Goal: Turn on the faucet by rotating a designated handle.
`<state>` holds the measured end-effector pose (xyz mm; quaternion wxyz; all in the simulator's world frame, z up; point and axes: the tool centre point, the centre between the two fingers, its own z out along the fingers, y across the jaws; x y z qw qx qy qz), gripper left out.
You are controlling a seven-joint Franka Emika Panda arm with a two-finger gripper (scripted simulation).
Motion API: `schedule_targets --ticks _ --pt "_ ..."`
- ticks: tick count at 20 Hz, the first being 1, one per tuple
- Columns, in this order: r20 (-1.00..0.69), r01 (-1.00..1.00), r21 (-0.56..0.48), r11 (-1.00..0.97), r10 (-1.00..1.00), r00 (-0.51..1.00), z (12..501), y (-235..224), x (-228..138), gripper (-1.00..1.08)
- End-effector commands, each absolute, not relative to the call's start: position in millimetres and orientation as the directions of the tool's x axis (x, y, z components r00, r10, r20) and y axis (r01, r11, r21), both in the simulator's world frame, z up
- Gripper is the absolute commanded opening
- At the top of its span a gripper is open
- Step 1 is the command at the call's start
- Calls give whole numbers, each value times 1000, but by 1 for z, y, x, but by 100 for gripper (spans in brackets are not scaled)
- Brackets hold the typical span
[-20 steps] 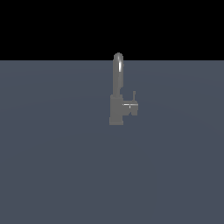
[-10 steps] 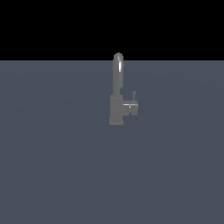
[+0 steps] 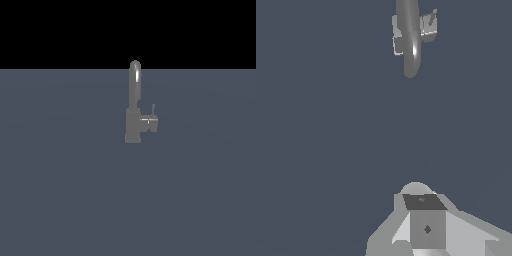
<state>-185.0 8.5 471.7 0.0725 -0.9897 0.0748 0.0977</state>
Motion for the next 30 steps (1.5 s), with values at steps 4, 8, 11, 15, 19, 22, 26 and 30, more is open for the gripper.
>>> schedule_targets --ticks 4,8,11,15,19,22,26,30 --pt "-282 -246 -181 -952 -189 941 465 5 -152 -100" --pt "-340 -308 -215 -927 -225 913 458 2 -128 -100" --pt "-384 -355 -237 -904 -248 889 451 -2 -110 -100" --pt "-444 -418 -264 -869 -275 853 442 -7 -87 -100" --pt "-504 -481 -286 -829 -297 811 431 -13 -64 -100" --pt "-548 -528 -299 -795 -310 777 421 -18 -48 -100" --pt "-607 -589 -311 -746 -321 727 407 -26 -27 -100" --pt "-664 -649 -318 -691 -326 672 391 -34 -6 -100"
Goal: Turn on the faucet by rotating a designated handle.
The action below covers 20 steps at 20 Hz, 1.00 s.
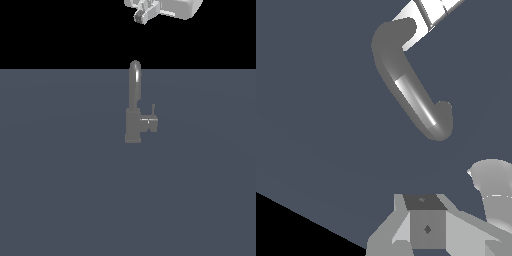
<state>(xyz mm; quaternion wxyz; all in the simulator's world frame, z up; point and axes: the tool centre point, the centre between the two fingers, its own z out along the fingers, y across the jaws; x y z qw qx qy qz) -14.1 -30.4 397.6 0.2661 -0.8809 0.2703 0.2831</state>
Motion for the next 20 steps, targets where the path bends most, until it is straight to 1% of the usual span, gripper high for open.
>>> schedule_targets --ticks 1,11,20 --pt "-679 -664 -319 -676 -327 658 387 -36 -1 -100" --pt "-814 -805 -300 -511 -303 496 337 -58 44 -100" --pt "-918 -915 -234 -329 -235 319 278 -78 79 -100"
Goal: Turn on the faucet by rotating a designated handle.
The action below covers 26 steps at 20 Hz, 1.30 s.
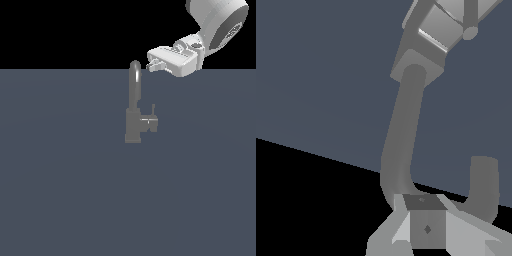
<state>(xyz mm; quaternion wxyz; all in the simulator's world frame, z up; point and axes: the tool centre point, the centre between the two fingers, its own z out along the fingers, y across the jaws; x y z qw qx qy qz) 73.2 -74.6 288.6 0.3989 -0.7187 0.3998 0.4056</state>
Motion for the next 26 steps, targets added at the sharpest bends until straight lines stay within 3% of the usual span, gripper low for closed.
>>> schedule_targets --ticks 1,16,26 --pt "-928 -925 -223 -306 -223 298 270 -80 82 -100" --pt "-999 -999 -30 -26 -35 31 162 -97 109 -100" --pt "-1000 -1000 6 13 -1 -6 145 -97 110 -100"
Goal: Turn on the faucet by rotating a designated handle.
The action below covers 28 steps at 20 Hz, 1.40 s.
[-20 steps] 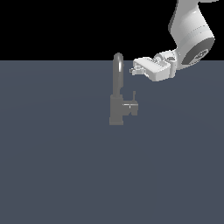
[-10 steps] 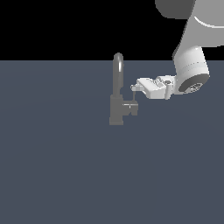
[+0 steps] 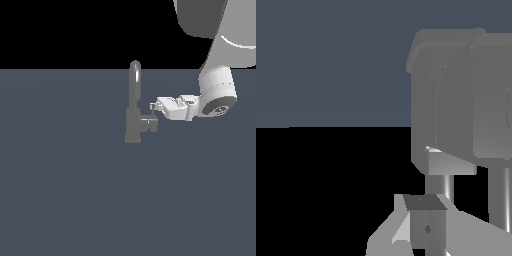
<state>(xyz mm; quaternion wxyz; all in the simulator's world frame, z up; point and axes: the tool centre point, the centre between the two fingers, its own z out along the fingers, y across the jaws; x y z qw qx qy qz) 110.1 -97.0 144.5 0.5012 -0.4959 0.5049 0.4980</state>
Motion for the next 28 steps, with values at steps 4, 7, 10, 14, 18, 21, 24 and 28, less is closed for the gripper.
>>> schedule_targets --ticks 4,7,10,14,18,21,24,28 --pt "-1000 -1000 6 12 -1 -6 146 -97 105 -100" --pt "-1000 -1000 6 12 -1 -6 147 -96 100 -100" --pt "-1000 -1000 6 13 -1 -6 148 -97 95 -100" --pt "-1000 -1000 6 13 -1 -6 150 -96 88 -100" --pt "-1000 -1000 6 13 0 -6 151 -96 80 -100" --pt "-1000 -1000 6 13 0 -6 153 -96 74 -100" --pt "-1000 -1000 6 13 0 -6 154 -96 67 -100" --pt "-1000 -1000 6 14 0 -6 156 -96 60 -100"
